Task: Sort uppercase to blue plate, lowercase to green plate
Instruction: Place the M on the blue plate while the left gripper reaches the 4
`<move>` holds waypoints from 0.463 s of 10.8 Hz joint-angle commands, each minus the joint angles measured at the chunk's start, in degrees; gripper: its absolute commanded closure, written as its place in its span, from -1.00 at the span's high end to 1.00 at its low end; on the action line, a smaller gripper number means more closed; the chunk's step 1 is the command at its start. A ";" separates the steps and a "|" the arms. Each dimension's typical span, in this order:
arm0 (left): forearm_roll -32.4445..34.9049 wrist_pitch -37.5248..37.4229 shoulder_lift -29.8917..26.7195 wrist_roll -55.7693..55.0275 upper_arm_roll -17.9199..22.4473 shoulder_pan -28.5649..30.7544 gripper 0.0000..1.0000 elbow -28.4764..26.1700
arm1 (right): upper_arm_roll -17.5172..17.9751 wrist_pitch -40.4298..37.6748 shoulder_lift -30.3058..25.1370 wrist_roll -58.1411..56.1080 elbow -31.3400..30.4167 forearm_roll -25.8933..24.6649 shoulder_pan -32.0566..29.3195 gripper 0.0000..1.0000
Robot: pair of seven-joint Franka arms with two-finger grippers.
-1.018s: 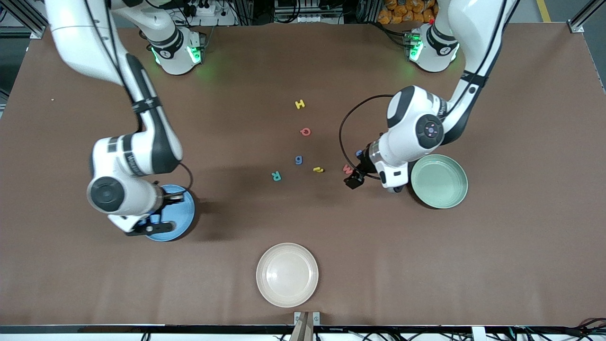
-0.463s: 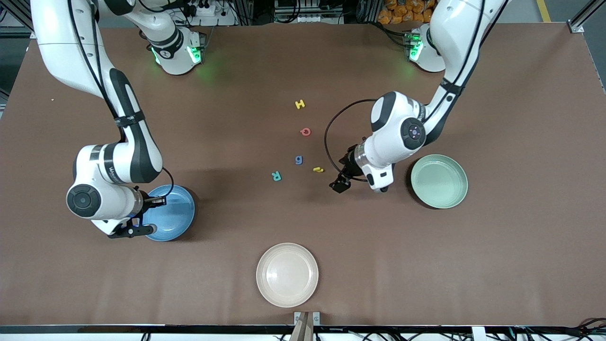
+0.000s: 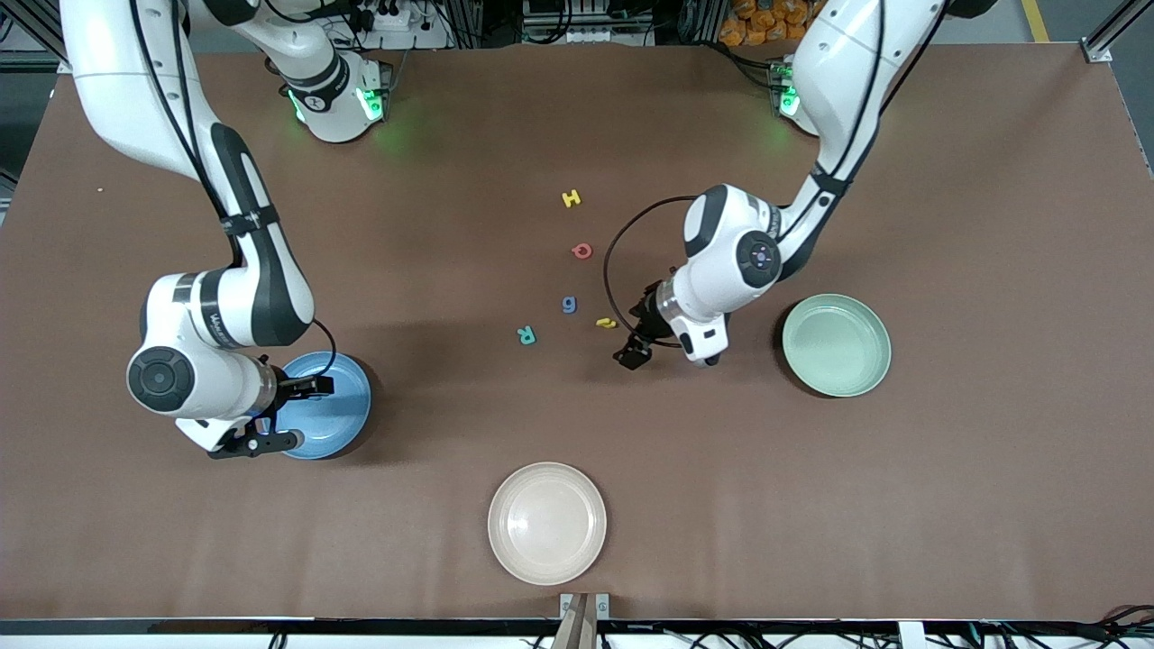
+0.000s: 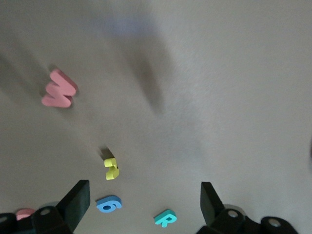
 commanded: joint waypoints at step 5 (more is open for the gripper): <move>-1.79 5.24 2.57 -0.54 0.37 -4.04 1.00 -1.23 | 0.30 -6.25 -8.49 5.55 1.90 0.70 5.94 1.00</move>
